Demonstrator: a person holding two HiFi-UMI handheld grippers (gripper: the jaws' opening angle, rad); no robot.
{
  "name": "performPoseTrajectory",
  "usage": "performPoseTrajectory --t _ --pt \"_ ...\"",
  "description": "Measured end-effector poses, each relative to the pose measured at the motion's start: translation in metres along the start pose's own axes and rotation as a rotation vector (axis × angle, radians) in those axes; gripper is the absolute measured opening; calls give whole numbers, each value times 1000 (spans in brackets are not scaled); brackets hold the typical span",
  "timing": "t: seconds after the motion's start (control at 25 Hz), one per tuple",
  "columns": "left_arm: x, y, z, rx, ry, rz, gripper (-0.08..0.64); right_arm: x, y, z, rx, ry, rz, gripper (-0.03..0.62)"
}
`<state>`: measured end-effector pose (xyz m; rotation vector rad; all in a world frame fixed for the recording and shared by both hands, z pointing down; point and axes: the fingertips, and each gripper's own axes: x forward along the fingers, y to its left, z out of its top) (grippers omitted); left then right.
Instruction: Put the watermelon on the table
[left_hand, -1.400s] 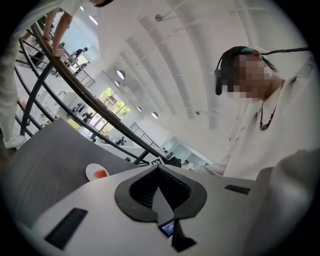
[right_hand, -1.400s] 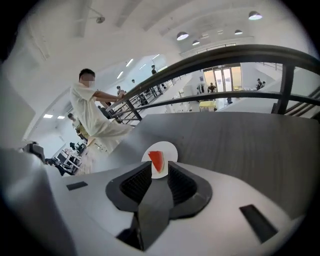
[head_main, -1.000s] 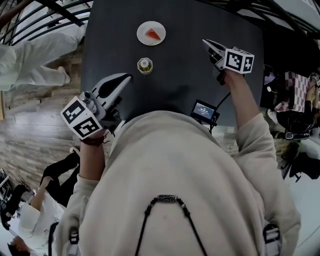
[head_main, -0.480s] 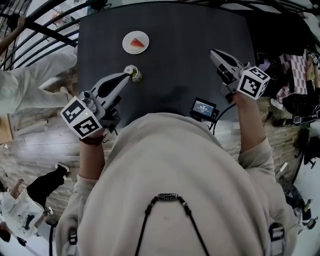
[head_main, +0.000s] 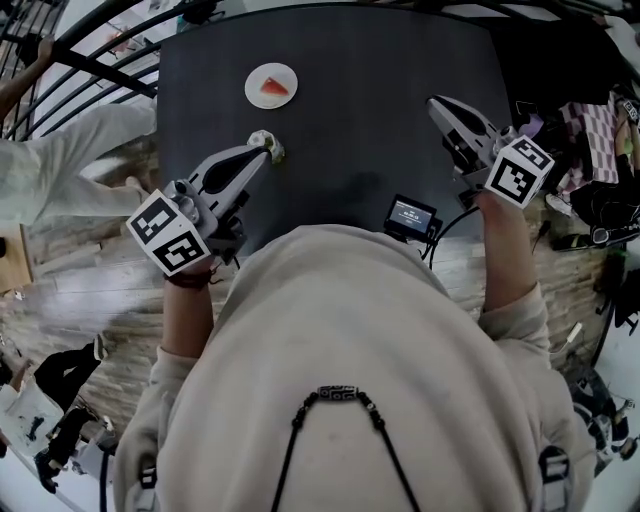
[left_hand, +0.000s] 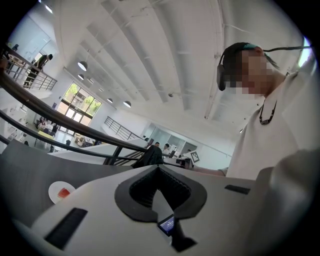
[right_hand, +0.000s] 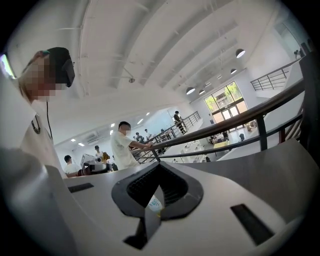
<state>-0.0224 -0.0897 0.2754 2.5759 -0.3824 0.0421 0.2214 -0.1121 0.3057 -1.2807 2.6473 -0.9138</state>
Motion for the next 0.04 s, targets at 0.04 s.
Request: performPoseTrajectory --t 0.04 --pt "-1 -2 -3 -1 4 -3 -2 1 5 0 -4 -3 7 14"
